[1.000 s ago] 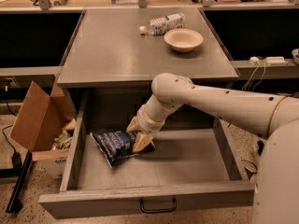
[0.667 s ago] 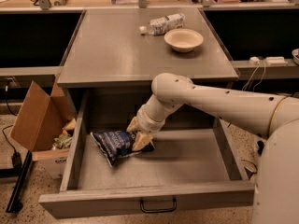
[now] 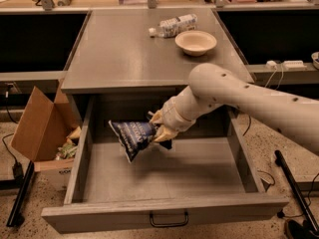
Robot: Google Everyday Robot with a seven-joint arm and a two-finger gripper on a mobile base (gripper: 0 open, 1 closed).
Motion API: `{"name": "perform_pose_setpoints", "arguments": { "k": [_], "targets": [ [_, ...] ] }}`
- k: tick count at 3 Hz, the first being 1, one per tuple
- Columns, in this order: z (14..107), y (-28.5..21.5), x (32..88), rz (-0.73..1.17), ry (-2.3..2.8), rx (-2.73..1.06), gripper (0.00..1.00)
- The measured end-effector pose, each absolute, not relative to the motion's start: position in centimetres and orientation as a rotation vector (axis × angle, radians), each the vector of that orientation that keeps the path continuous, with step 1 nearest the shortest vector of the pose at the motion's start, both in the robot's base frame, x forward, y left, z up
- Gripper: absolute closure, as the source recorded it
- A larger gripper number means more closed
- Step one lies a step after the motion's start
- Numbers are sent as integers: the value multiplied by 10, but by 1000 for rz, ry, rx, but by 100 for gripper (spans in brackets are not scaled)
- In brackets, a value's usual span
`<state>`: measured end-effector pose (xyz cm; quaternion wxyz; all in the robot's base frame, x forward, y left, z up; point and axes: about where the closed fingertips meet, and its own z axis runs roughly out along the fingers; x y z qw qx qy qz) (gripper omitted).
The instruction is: Pick blue chip bag from top drawer and place on counter
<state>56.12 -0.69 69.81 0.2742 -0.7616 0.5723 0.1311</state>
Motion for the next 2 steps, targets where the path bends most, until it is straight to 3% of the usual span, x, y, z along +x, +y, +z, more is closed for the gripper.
{"name": "perform_pose_setpoints", "arguments": {
  "k": [2],
  "targets": [
    [819, -41, 559, 101, 1480, -1978, 100]
  ]
}}
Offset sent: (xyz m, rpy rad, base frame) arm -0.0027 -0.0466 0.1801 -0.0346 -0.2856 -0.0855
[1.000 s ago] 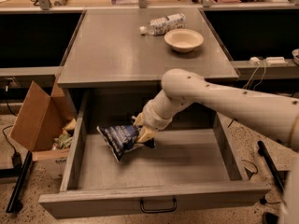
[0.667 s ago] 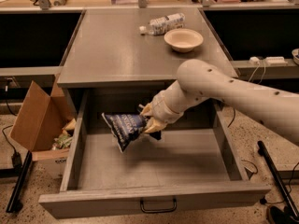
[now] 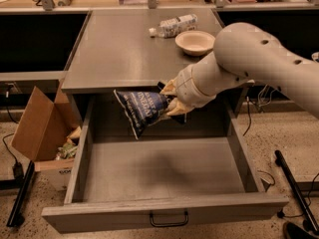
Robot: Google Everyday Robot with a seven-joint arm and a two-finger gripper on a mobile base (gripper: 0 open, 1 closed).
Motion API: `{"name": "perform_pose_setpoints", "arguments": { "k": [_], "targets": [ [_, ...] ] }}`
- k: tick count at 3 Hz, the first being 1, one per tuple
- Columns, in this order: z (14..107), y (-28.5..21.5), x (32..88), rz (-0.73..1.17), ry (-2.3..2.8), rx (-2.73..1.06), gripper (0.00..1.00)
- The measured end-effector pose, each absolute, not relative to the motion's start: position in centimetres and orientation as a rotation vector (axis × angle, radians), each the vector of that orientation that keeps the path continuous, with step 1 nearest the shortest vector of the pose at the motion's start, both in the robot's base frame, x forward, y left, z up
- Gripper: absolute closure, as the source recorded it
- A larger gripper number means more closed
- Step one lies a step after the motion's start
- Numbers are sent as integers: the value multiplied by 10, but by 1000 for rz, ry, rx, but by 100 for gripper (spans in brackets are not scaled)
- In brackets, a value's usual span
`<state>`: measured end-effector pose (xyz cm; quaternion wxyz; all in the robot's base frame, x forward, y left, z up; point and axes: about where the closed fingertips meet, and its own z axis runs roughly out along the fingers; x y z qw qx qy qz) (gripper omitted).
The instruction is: Pick blue chip bag from top drawer and place on counter
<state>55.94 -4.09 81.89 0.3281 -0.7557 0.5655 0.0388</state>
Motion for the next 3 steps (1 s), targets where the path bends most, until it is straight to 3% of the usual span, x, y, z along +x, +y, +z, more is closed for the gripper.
{"name": "perform_pose_setpoints", "arguments": {
  "k": [2, 3],
  "targets": [
    [858, -38, 566, -1, 1413, -1978, 100],
    [904, -28, 599, -91, 1310, -1957, 100]
  ]
}}
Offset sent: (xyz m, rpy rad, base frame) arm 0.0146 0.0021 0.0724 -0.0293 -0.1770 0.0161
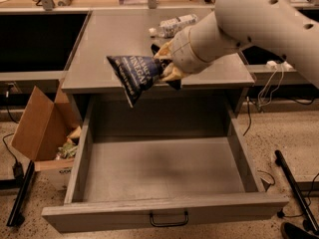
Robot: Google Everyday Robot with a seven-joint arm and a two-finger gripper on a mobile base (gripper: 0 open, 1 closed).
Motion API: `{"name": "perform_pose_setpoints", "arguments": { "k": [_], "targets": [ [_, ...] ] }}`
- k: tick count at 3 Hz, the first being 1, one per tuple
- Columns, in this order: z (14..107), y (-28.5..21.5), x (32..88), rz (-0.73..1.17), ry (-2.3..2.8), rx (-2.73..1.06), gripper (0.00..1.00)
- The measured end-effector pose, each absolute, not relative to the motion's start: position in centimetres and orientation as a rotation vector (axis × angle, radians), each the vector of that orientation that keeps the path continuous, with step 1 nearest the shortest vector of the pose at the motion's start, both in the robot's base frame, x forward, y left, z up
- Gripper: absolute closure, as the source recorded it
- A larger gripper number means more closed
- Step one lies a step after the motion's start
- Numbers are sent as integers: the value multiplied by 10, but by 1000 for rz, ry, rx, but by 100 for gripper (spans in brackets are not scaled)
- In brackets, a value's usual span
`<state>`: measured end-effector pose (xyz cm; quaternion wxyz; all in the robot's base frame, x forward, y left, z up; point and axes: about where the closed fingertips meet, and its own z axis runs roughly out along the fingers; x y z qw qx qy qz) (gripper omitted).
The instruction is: Pick blue chip bag from top drawer and place on counter
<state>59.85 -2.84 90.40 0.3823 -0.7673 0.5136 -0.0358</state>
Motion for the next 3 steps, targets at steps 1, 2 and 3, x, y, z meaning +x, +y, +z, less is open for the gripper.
{"name": "perform_pose_setpoints", "arguments": {
  "k": [1, 2, 3],
  "targets": [
    [916, -19, 632, -87, 1258, -1904, 100],
    [917, -9, 664, -69, 1244, -1862, 100],
    [909, -3, 692, -51, 1266, -1836, 100]
  ]
}}
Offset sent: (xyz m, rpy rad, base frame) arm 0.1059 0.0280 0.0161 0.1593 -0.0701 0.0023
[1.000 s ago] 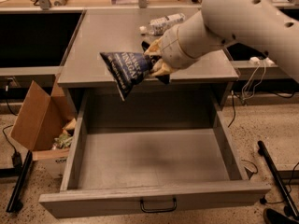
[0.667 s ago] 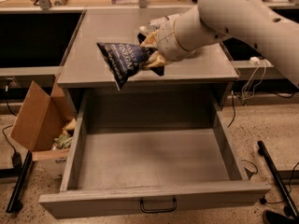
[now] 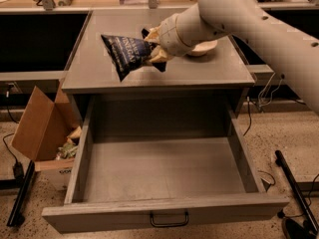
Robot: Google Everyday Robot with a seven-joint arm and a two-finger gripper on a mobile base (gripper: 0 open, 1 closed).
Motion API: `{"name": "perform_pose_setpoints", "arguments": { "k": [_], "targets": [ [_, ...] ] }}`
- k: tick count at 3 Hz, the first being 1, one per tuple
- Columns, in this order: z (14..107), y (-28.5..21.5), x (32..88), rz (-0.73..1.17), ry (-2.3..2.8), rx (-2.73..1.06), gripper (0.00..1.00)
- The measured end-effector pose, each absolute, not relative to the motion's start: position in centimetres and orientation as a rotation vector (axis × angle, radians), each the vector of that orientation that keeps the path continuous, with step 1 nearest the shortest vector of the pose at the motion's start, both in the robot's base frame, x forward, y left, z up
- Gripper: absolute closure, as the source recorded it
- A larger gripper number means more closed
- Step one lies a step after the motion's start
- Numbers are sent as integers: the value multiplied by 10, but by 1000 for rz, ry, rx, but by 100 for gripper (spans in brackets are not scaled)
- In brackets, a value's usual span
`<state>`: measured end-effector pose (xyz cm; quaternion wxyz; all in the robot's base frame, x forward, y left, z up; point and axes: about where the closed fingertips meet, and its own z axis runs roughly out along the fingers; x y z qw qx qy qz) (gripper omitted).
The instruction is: Pick blue chip bag from top drawer and place on counter
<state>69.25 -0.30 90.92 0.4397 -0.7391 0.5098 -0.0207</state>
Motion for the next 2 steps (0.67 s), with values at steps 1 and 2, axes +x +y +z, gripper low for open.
{"name": "perform_pose_setpoints", "arguments": {
  "k": [1, 2],
  "targets": [
    [899, 0, 722, -30, 1315, -1805, 74],
    [895, -1, 735, -16, 1343, -1781, 51]
  ]
}}
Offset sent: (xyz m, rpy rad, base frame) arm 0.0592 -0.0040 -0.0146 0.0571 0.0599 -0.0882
